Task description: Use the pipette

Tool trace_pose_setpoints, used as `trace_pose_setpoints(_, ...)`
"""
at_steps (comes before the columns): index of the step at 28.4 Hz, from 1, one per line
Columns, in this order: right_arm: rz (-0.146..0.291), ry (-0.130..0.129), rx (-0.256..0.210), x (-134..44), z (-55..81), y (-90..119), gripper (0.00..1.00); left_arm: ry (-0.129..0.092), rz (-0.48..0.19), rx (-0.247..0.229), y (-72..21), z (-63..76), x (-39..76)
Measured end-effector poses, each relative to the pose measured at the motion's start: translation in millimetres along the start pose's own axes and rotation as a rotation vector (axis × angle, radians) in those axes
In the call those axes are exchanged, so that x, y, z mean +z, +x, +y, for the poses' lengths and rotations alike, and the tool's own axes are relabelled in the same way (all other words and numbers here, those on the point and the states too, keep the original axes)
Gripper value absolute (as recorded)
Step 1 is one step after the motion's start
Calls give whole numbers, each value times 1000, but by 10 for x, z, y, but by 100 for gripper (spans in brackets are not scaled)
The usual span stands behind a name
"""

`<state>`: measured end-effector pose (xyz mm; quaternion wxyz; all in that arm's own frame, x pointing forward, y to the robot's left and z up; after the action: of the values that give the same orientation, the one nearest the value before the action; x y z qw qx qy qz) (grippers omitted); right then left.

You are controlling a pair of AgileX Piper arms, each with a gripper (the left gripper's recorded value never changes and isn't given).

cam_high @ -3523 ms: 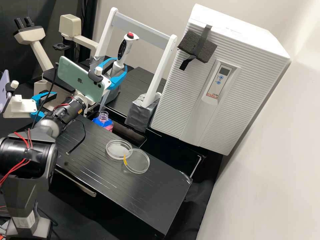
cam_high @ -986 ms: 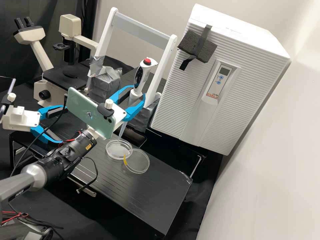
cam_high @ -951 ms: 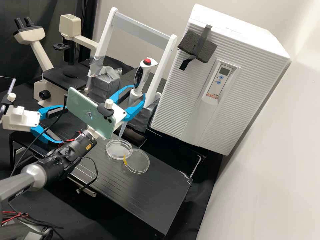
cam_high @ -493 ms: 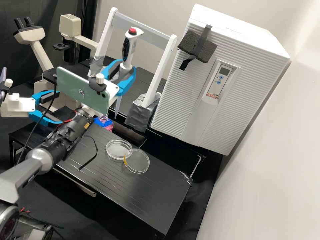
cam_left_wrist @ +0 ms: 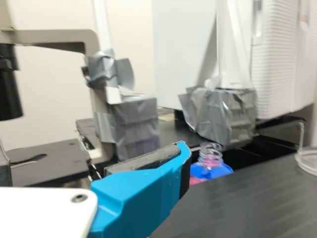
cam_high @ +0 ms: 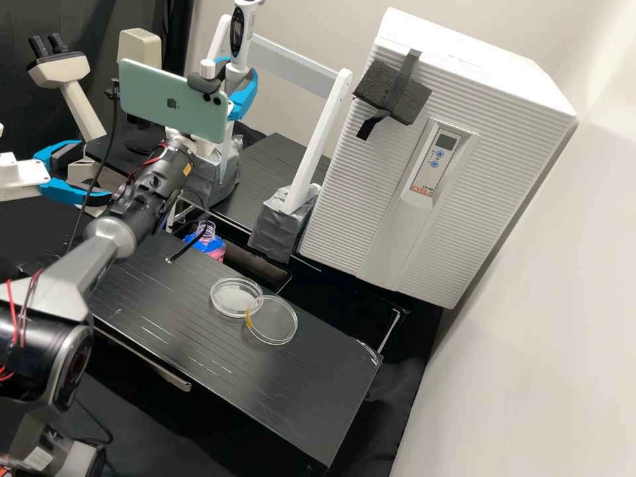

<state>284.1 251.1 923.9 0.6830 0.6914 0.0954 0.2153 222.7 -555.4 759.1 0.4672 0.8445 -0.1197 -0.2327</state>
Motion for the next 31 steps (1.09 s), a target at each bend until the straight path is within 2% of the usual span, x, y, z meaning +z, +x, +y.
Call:
trace_pose_setpoints(3,-39,10,-58,26,-36,148,0,2,3,8,-2,11,-6)
trace_pose_setpoints(6,-57,17,-86,19,-36,277,0,4,6,15,-8,28,-12)
trace_pose_setpoints(13,-88,17,-120,22,11,463,0,77,40,73,-64,172,-59)
trace_pose_setpoints(18,-119,40,-139,66,15,584,0,67,69,101,-90,233,-102)
trace_pose_setpoints(25,-172,62,-180,165,-60,716,0,68,69,102,-92,237,-101)
trace_pose_setpoints(28,-191,49,-197,222,-100,751,0,68,69,102,-92,237,-101)
trace_pose_setpoints(31,-209,48,-202,282,-114,766,0,69,68,108,-98,251,-97)
